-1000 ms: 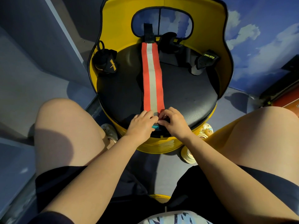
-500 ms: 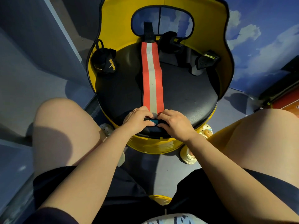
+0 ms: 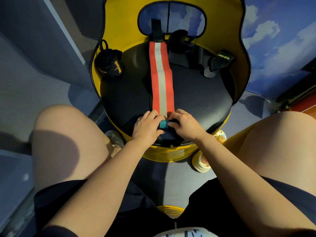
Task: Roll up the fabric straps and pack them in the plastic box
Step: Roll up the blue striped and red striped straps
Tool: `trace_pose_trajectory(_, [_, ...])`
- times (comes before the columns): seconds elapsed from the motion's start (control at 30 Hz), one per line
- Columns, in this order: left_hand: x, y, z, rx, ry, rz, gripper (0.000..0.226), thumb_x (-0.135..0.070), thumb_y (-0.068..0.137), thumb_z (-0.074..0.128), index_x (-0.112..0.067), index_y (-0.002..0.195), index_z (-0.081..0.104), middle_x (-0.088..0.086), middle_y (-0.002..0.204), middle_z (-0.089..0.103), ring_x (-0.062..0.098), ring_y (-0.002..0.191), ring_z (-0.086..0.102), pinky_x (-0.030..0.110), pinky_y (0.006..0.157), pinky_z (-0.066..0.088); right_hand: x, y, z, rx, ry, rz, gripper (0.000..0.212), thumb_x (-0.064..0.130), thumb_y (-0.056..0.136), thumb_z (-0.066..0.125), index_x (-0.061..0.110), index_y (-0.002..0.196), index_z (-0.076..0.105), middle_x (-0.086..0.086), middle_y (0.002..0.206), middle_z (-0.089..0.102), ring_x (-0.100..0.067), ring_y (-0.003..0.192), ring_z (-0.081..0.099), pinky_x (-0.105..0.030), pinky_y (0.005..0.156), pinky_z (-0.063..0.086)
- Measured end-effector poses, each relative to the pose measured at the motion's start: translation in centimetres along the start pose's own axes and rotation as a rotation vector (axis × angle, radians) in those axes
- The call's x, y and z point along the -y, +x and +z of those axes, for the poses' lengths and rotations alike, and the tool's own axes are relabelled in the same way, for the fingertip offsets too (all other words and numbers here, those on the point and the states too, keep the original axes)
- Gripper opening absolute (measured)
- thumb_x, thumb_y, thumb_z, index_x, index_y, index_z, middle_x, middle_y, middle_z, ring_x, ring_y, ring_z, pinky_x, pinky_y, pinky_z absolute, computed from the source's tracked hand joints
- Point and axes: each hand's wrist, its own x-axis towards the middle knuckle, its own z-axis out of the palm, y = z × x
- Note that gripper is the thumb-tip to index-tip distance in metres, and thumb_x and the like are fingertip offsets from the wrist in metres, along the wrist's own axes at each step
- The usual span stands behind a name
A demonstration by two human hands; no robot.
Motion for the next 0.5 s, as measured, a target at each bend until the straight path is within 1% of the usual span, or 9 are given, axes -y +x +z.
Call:
trace_pose_trajectory(0.07, [-0.1,0.2,0.0,-0.018,0.011,-0.003,0.045,-0.035,0.087,0.062,-0.025,0.128,0.046,-0.003,0.123,0.047,0.018,0.116,0.043,0.034,0.093,0.041,-0.1,0.2,0.0,-0.016,0.013,0.017,0.021,0.021,0.092,0.057,0.009,0.109,0.062,-0.005,0.107,0.051,-0.020,0.099,0.052,-0.032,0.085,0.046])
trace_pose_trajectory(0.17, [0.0,0.6,-0.4,-0.034,-0.013,-0.020,0.039,-0.034,0.088,0.062,-0.025,0.123,0.048,-0.003,0.118,0.051,0.017,0.112,0.046,0.032,0.088,0.042,-0.2,0.5,0.1,-0.018,0.016,0.043,0.023,0.023,0.092,0.057,0.010,0.110,0.063,-0.006,0.108,0.055,-0.023,0.099,0.054,-0.036,0.087,0.047])
trace_pose_trajectory(0.23, [0.1,0.9,-0.6,-0.015,-0.054,-0.043,0.035,-0.035,0.087,0.061,-0.024,0.120,0.052,-0.004,0.116,0.052,0.017,0.111,0.046,0.031,0.087,0.040,-0.3,0.6,0.2,-0.050,0.043,0.067,0.020,0.024,0.091,0.058,0.014,0.108,0.061,-0.005,0.104,0.056,-0.022,0.097,0.055,-0.038,0.084,0.048])
trace_pose_trajectory(0.3, [0.3,1.3,-0.8,0.013,-0.103,-0.070,0.035,-0.036,0.087,0.062,-0.024,0.119,0.055,-0.004,0.115,0.052,0.018,0.112,0.045,0.032,0.088,0.039,-0.3,0.7,0.3,-0.119,0.049,0.070,0.017,0.025,0.089,0.060,0.016,0.104,0.059,-0.003,0.099,0.057,-0.021,0.094,0.055,-0.040,0.079,0.049])
trace_pose_trajectory(0.37, [0.5,1.6,-0.9,0.030,-0.129,-0.090,0.035,-0.036,0.086,0.063,-0.023,0.118,0.056,-0.004,0.116,0.051,0.017,0.112,0.044,0.032,0.087,0.039,-0.3,0.7,0.4,-0.191,-0.008,0.016,0.016,0.024,0.088,0.061,0.013,0.101,0.061,-0.005,0.097,0.058,-0.023,0.092,0.054,-0.039,0.077,0.047])
trace_pose_trajectory(0.43, [0.6,1.9,-0.9,0.041,-0.153,-0.108,0.035,-0.036,0.085,0.065,-0.022,0.116,0.057,-0.005,0.117,0.049,0.016,0.113,0.042,0.030,0.085,0.038,-0.1,0.6,0.5,-0.224,-0.070,-0.058,0.015,0.021,0.088,0.062,0.008,0.096,0.064,-0.008,0.093,0.061,-0.026,0.087,0.055,-0.038,0.075,0.046])
trace_pose_trajectory(0.5, [0.8,2.2,-0.9,0.061,-0.182,-0.117,0.034,-0.036,0.084,0.066,-0.021,0.114,0.058,-0.005,0.117,0.049,0.016,0.112,0.042,0.030,0.084,0.039,-0.1,0.5,0.4,-0.252,-0.102,-0.114,0.014,0.019,0.087,0.063,0.006,0.092,0.066,-0.009,0.088,0.062,-0.028,0.083,0.057,-0.039,0.072,0.048])
